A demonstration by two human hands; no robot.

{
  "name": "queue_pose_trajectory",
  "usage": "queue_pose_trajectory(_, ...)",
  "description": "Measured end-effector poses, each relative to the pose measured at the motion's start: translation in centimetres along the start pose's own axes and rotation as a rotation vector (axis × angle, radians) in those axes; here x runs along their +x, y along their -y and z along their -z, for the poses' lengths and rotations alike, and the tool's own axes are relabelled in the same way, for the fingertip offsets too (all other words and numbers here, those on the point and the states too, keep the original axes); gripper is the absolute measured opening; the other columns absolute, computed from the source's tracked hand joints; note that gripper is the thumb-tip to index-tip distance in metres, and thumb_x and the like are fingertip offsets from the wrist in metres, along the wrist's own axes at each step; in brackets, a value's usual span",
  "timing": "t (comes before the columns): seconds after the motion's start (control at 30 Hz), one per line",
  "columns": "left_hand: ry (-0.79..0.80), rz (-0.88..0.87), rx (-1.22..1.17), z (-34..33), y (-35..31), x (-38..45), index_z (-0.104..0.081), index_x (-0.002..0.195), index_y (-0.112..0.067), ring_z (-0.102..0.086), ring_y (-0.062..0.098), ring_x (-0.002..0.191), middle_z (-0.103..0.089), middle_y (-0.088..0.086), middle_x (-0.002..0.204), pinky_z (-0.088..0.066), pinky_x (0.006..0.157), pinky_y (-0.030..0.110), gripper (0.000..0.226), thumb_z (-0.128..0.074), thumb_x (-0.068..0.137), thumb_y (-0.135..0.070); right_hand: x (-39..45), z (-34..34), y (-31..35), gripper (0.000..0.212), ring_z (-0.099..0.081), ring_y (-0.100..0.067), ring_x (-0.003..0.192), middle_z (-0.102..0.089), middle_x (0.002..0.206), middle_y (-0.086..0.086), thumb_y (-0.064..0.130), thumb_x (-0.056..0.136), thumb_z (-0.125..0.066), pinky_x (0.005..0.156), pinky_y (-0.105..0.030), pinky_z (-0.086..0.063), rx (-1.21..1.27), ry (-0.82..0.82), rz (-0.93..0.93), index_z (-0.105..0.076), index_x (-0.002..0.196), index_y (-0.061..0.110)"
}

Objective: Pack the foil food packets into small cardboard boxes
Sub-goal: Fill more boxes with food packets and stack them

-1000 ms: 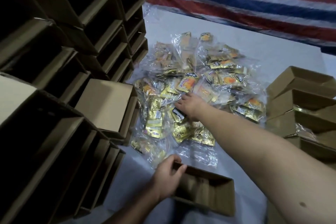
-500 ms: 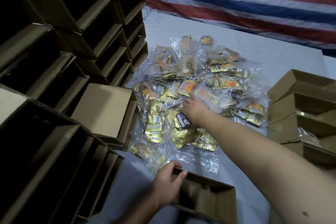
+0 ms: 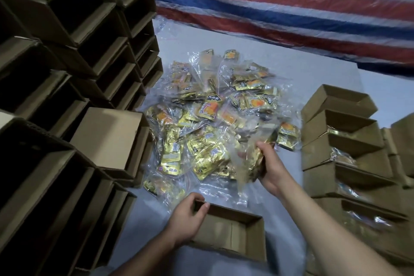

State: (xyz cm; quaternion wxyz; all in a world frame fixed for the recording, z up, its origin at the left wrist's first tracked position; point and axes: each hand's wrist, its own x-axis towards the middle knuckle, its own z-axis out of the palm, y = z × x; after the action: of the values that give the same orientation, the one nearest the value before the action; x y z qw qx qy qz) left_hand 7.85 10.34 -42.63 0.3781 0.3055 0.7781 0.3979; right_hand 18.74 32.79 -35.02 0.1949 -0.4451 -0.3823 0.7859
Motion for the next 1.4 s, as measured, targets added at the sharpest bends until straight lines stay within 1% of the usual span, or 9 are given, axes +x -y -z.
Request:
queue_pose_trajectory(0.13, 0.025, -0.007, 0.006, -0.3, 0.0, -0.1, -0.06, 0.097, -0.024, -0.059, 0.007, 0.098, -0.064, -0.009, 0.098, -0.045, 0.09, 0.02, 0.003, -0.061, 0.095, -0.026, -3.8, 1.5, -1.9, 0.05, -0.074, -0.03, 0.08, -0.075, 0.1, -0.016, 0.05, 0.097, -0.046, 0.082, -0.047, -0.056, 0.177, 0.013, -0.153, -0.077, 0.073, 0.019)
queue_pose_trajectory(0.23, 0.051, 0.021, -0.019, -0.5, 0.1, -0.1, -0.06, 0.097, -0.024, -0.057, 0.003, 0.094, -0.063, -0.009, 0.096, -0.041, 0.081, 0.01, 0.007, -0.055, 0.099, -0.027, -6.2, 1.6, -3.7, 0.046, -0.074, -0.029, 0.077, -0.075, 0.096, -0.016, 0.047, 0.097, -0.047, 0.066, -0.041, -0.061, 0.135, -0.007, -0.175, -0.079, 0.085, 0.015)
queue_pose_trajectory(0.37, 0.066, 0.06, -0.047, -0.5, 0.1, 0.2, -0.061, 0.095, -0.026, -0.057, -0.001, 0.089, -0.064, -0.008, 0.093, -0.04, 0.075, 0.007, 0.01, -0.053, 0.099, -0.031, -8.4, 2.5, -6.0, 0.034, -0.072, -0.03, 0.082, -0.071, 0.093, -0.022, 0.03, 0.082, -0.063, 0.069, -0.042, -0.06, -0.006, 0.025, 0.019, -0.063, 0.103, 0.003)
queue_pose_trajectory(0.47, 0.068, 0.065, -0.082, -0.6, 0.4, 0.2, -0.061, 0.095, -0.027, -0.058, 0.0, 0.09, -0.065, -0.008, 0.094, -0.041, 0.076, 0.009, 0.01, -0.054, 0.099, -0.031, -9.6, 3.4, -7.5, 0.04, -0.069, -0.012, 0.09, -0.074, 0.095, 0.0, 0.02, 0.073, -0.084, 0.083, -0.031, -0.054, -0.393, 0.088, 0.209, -0.063, 0.106, 0.015)
queue_pose_trajectory(0.57, 0.08, 0.072, -0.147, -0.7, 0.5, 0.1, -0.063, 0.093, -0.025, -0.06, 0.005, 0.087, -0.066, -0.007, 0.09, -0.044, 0.076, 0.014, 0.01, -0.056, 0.098, -0.03, -10.2, 3.4, -8.3, 0.047, -0.062, 0.006, 0.092, -0.065, 0.102, 0.025, 0.032, 0.071, -0.078, 0.083, -0.013, -0.046, -0.827, 0.262, 0.382, -0.06, 0.115, 0.031)
queue_pose_trajectory(0.7, 0.085, 0.076, -0.256, -0.9, 0.7, 0.2, -0.065, 0.091, -0.017, -0.059, 0.007, 0.081, -0.066, -0.001, 0.085, -0.048, 0.077, 0.02, 0.012, -0.058, 0.097, -0.024, -9.8, 3.0, -8.4, 0.06, -0.058, 0.002, 0.096, -0.057, 0.106, 0.028, 0.039, 0.076, -0.075, 0.087, -0.019, -0.048, -1.165, 0.458, 0.489, -0.05, 0.13, 0.043)
queue_pose_trajectory(0.97, 0.088, 0.149, -0.37, -1.1, 1.0, 0.2, -0.066, 0.082, -0.026, -0.063, 0.006, 0.077, -0.068, -0.006, 0.08, -0.048, 0.073, 0.021, 0.019, -0.056, 0.098, -0.025, -8.7, 2.1, -8.5, 0.042, -0.055, -0.011, 0.1, -0.058, 0.112, 0.014, 0.045, 0.082, -0.059, 0.084, -0.035, -0.05, -1.493, 0.631, 0.249, -0.049, 0.121, 0.033)
queue_pose_trajectory(1.13, 0.071, 0.128, -0.344, -1.3, 1.4, 0.1, -0.066, 0.085, -0.02, -0.058, 0.007, 0.078, -0.066, -0.011, 0.077, -0.046, 0.075, 0.021, 0.024, -0.049, 0.101, -0.022, -6.3, 1.3, -10.5, 0.06, -0.052, -0.027, 0.121, -0.051, 0.135, -0.007, 0.04, 0.095, -0.062, 0.099, -0.033, -0.041, -1.694, 0.751, 0.073, -0.036, 0.146, 0.022)
queue_pose_trajectory(1.4, 0.04, 0.109, -0.223, -1.7, 0.8, -0.1, -0.064, 0.089, -0.014, -0.055, 0.01, 0.081, -0.062, -0.001, 0.084, -0.044, 0.08, 0.026, 0.024, -0.046, 0.103, -0.023, -3.7, -0.7, -15.4, 0.057, -0.053, -0.042, 0.124, -0.049, 0.138, -0.02, 0.023, 0.098, -0.056, 0.098, -0.051, -0.049, -1.993, 0.625, -0.195, -0.033, 0.147, 0.007)
